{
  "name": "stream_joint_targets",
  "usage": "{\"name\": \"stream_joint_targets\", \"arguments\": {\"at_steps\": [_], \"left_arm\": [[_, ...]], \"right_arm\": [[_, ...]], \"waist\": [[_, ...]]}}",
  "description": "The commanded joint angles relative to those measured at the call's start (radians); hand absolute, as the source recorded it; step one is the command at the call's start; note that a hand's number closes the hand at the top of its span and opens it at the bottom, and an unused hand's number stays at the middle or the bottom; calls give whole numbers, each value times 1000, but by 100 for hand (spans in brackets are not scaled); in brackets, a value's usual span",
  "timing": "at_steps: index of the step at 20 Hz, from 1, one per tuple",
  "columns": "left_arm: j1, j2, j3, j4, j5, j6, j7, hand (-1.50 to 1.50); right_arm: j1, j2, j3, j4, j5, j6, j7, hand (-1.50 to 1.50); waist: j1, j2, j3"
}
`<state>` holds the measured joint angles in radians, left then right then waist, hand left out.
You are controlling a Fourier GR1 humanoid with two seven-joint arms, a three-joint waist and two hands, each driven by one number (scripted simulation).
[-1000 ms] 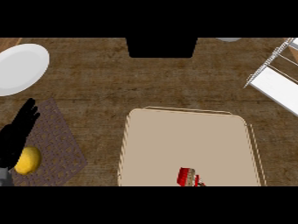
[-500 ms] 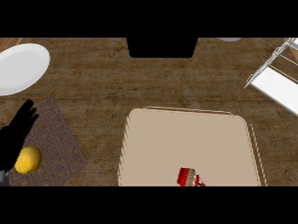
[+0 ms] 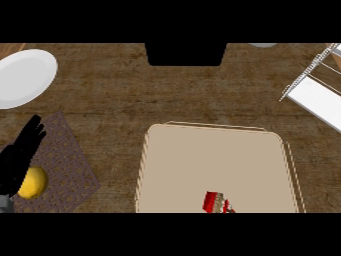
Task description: Pick the squash from the tray and place it in the tiered shelf
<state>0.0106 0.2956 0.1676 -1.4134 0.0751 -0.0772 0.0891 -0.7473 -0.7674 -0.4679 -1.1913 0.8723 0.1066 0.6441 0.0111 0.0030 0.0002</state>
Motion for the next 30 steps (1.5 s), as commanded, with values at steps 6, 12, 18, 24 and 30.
{"name": "stream_joint_targets", "arguments": {"at_steps": [6, 12, 18, 24, 30], "left_arm": [[45, -31, -11, -81, -30, 18, 18, 0], [21, -6, 25, -17, -8, -25, 1, 0], [-38, -12, 22, 28, -32, 1, 11, 0], [37, -33, 17, -56, -20, 4, 56, 0], [39, -33, 31, -57, -24, 8, 34, 0]], "right_arm": [[-25, -89, 14, 245, -1, -55, -181, -150], [-55, -27, -27, 219, -77, -141, -184, -150], [-64, -32, -172, 190, -242, -117, -166, -150], [5, -28, -263, -66, -385, -43, -82, -150], [70, -152, -421, -220, -520, 87, 38, -150]], "waist": [[4, -1, 0], [1, -1, 0], [-10, -2, 0], [-25, -12, 0], [-33, -12, 0]]}}
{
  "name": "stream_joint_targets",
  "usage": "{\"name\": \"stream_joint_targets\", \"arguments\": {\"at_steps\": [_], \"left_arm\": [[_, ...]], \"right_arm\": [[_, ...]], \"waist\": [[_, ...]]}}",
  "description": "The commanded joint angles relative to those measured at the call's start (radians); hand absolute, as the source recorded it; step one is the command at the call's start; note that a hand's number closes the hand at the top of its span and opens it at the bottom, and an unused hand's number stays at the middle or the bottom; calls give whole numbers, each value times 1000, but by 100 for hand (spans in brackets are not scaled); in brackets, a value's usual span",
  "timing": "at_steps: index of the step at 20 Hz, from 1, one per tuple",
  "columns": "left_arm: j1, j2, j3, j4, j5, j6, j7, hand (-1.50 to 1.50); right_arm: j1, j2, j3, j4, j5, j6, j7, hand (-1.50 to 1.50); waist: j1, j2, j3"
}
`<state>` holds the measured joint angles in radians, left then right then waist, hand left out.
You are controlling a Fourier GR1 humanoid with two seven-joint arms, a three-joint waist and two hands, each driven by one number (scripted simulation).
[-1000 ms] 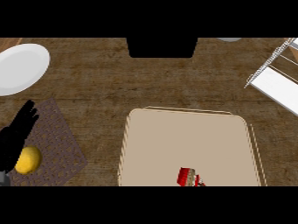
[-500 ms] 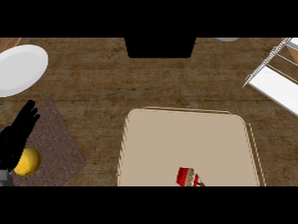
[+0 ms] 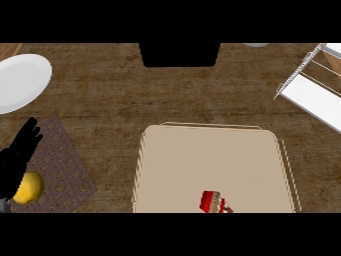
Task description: Pick the squash from the tray and place it in the tiered shelf
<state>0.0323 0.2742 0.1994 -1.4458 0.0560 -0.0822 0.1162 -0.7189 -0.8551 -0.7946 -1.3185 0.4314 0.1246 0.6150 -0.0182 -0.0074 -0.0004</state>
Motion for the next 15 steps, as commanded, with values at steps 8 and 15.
{"name": "stream_joint_targets", "arguments": {"at_steps": [8, 15], "left_arm": [[64, 14, 42, -32, 21, -14, -18, 0], [60, 36, 86, -14, 55, -30, -6, 0]], "right_arm": [[280, -207, -463, -262, -220, 370, 214, -150], [402, -363, -841, -166, -378, 711, 241, -150]], "waist": [[-43, -10, 1], [-68, -13, 1]]}}
